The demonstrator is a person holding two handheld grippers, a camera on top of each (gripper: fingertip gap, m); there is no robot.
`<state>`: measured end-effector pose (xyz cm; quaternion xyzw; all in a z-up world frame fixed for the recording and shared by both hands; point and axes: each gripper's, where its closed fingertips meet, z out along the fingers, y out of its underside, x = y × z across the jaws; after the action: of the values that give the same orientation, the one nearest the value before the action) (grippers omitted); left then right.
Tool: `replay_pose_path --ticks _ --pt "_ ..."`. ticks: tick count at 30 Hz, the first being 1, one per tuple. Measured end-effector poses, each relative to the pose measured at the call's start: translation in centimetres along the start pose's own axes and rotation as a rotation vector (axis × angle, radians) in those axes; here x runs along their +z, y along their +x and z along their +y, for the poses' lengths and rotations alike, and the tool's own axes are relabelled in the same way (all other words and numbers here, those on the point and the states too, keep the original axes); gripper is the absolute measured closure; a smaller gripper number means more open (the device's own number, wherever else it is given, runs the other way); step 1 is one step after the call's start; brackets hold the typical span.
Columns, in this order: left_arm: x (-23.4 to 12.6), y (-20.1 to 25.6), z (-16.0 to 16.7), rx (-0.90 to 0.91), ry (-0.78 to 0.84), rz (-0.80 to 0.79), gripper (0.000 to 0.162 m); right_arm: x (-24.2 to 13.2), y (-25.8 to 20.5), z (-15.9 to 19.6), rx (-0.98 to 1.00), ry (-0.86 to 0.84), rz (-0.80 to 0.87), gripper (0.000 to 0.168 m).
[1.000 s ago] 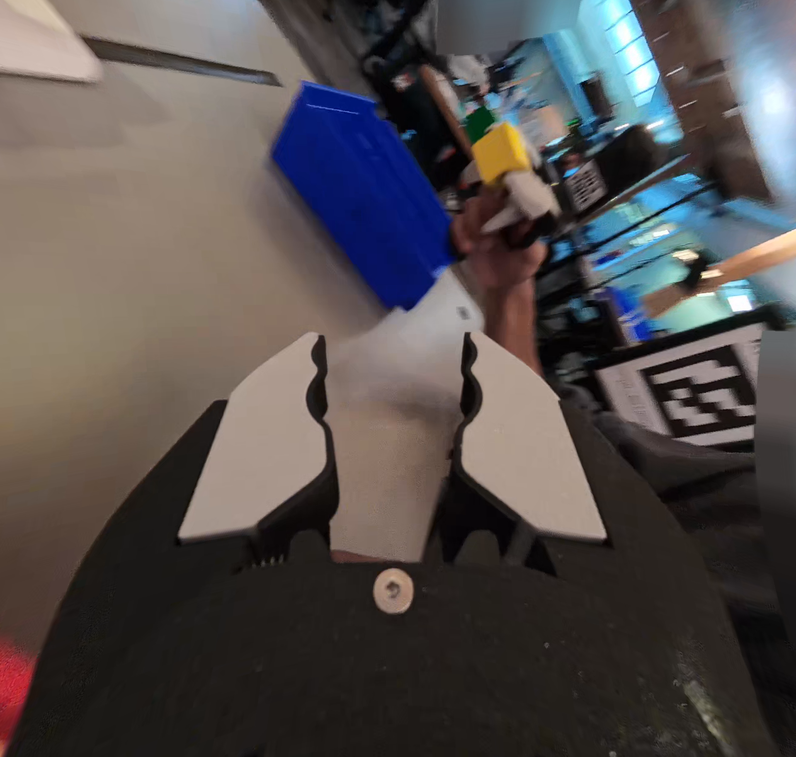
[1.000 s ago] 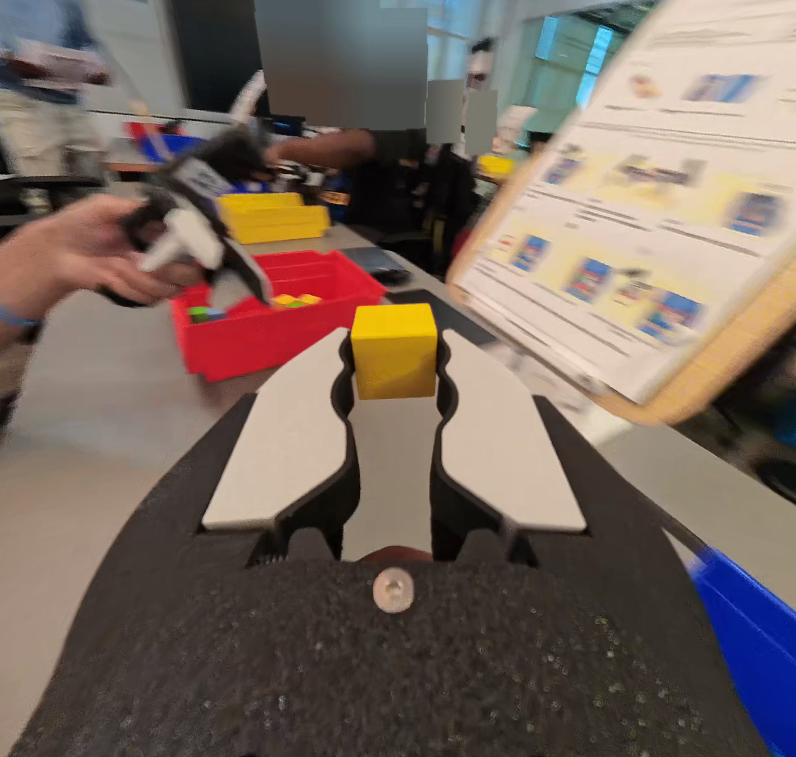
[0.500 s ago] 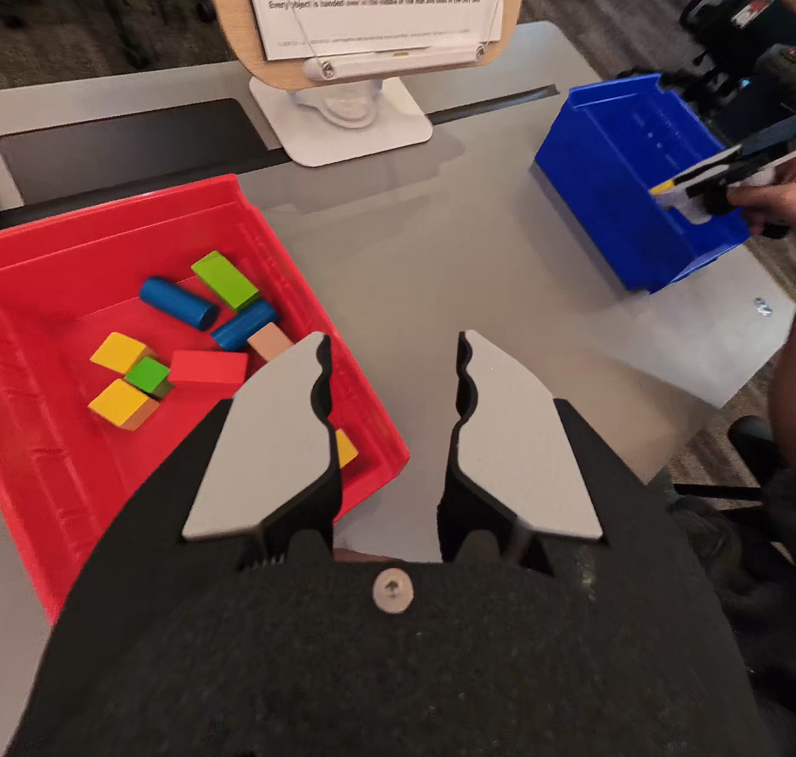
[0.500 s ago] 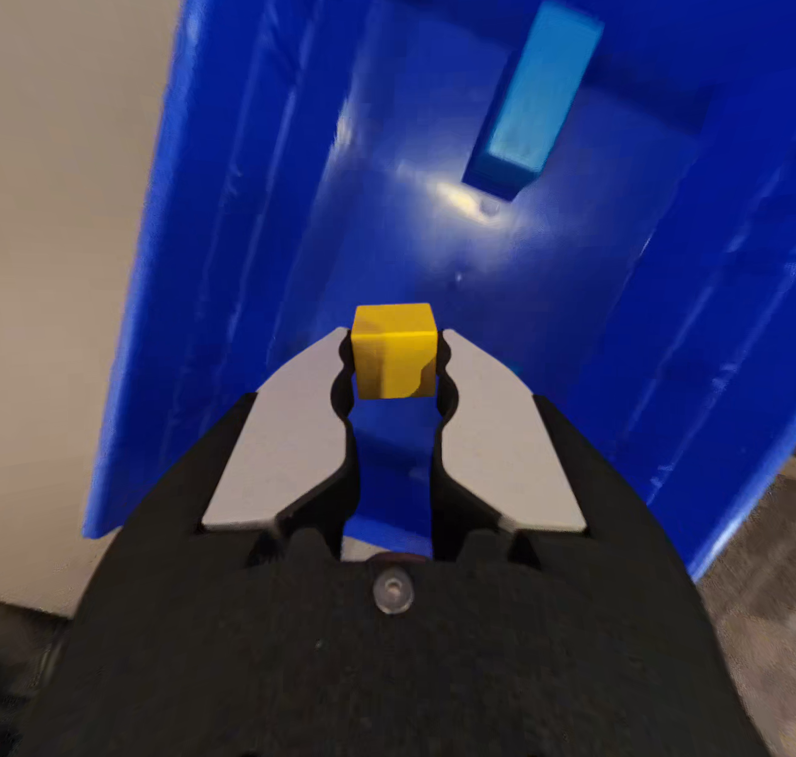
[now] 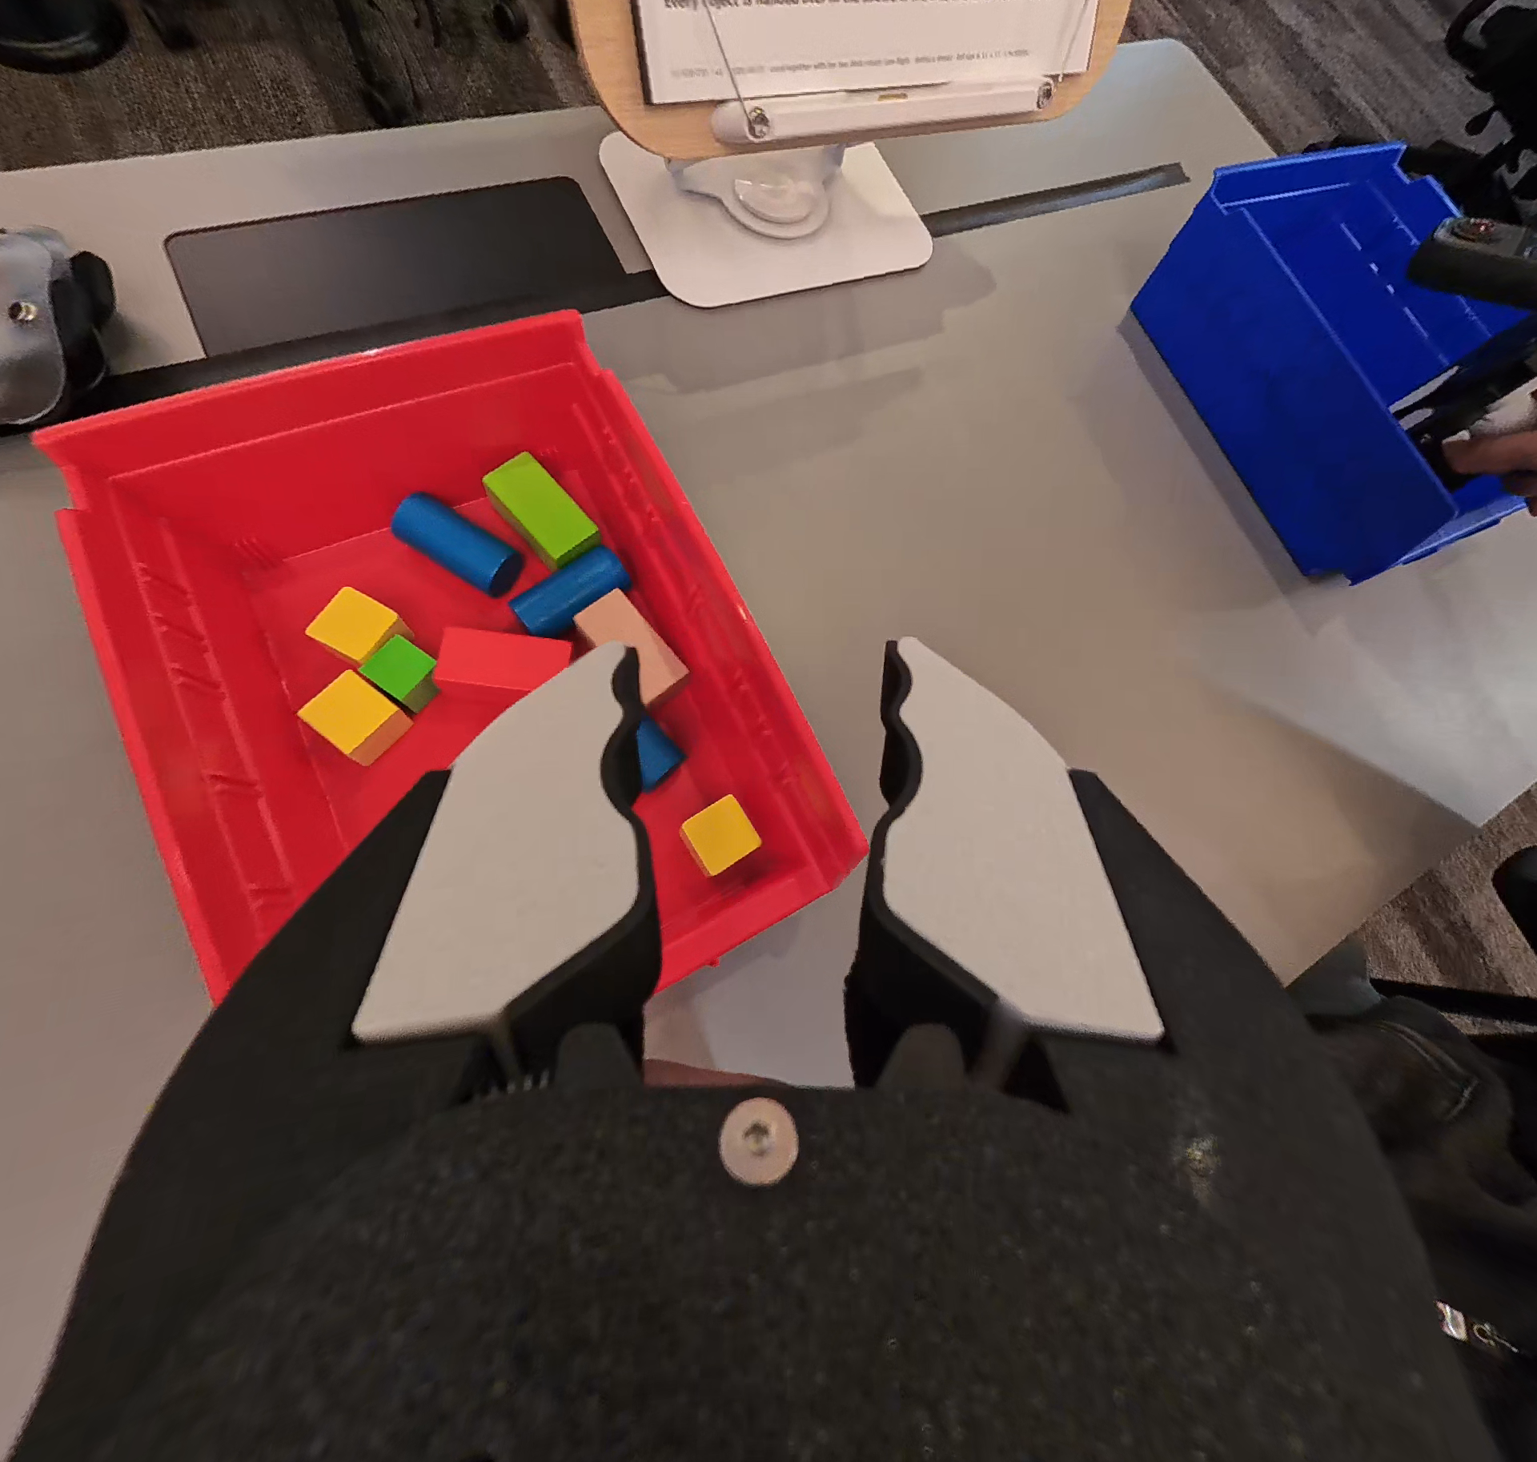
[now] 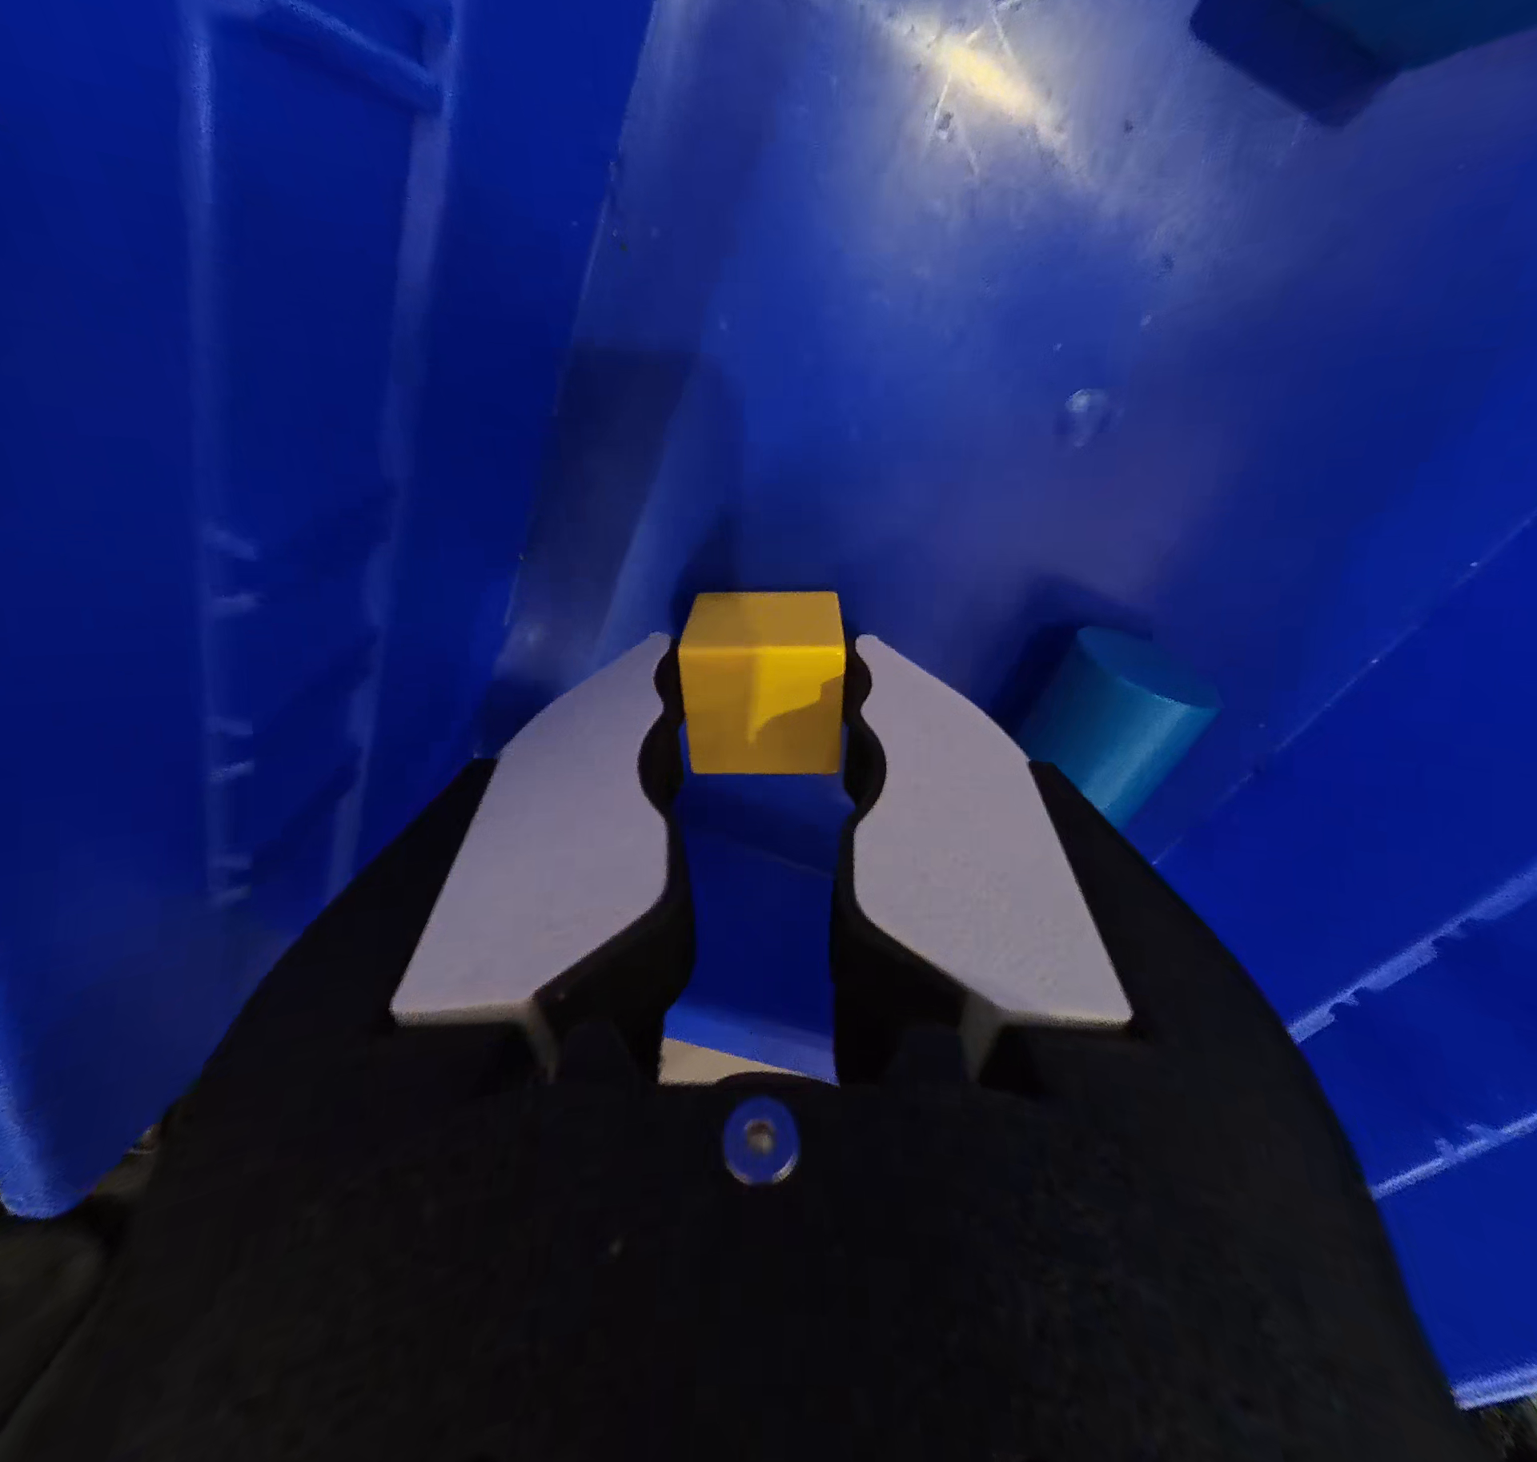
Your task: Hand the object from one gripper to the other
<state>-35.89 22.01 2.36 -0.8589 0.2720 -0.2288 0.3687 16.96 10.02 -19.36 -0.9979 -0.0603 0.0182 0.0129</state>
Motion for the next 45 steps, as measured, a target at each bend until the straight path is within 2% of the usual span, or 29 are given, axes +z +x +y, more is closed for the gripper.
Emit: replay_pose_path --ticks 4,6,9,13,16,19,21,25,28,30,38,45 --pt "-0.5 -1.1 0.0 -0.017 0.011 -0.035 0.107 -0.1 0.2 -0.1 -0.009 0.018 0.004 0.132" --pt "-0.7 -1.9 -0.1 -0.022 0.017 -0.068 0.107 -1.1 0.3 -0.6 -0.007 0.068 0.000 0.121" --pt "-1.4 -3.4 -0.5 -0.023 0.048 -0.157 0.107 -4.3 0.4 -2.2 -0.008 0.228 0.020 0.111" --pt "-1.4 -6.6 0.0 -0.033 0.023 -0.342 0.107 -9.7 0.4 -4.1 0.016 0.449 0.082 0.112" --pt "0.6 -9.0 1.3 -0.028 -0.055 -0.427 0.107 -12.4 -0.8 -4.7 -0.011 0.547 0.100 0.115" --pt "4.5 -11.0 3.6 -0.134 -0.183 -0.422 0.105 -13.9 -2.2 -4.9 -0.041 0.597 0.102 0.116" --pt "7.2 -11.8 4.8 -0.181 -0.245 -0.388 0.104 -14.1 -3.2 -5.1 -0.058 0.612 0.080 0.117" --pt "10.9 -13.1 6.7 0.064 -0.371 -0.341 0.105 -13.2 -4.1 -5.0 -0.097 0.586 0.062 0.117" --pt "12.7 -12.8 8.1 0.047 -0.434 -0.221 0.104 -12.4 -3.8 -4.6 -0.094 0.554 0.073 0.116" --pt "13.5 -12.5 8.1 0.047 -0.433 -0.161 0.102 -12.1 -3.5 -4.4 -0.085 0.547 0.074 0.116" --pt "15.3 -12.7 9.0 0.189 -0.602 -0.157 0.099 -11.4 -2.9 -4.3 -0.067 0.522 0.072 0.117" --pt "16.4 -13.6 10.6 0.199 -0.706 -0.157 0.092 -11.0 -2.8 -4.3 -0.071 0.508 0.072 0.117"
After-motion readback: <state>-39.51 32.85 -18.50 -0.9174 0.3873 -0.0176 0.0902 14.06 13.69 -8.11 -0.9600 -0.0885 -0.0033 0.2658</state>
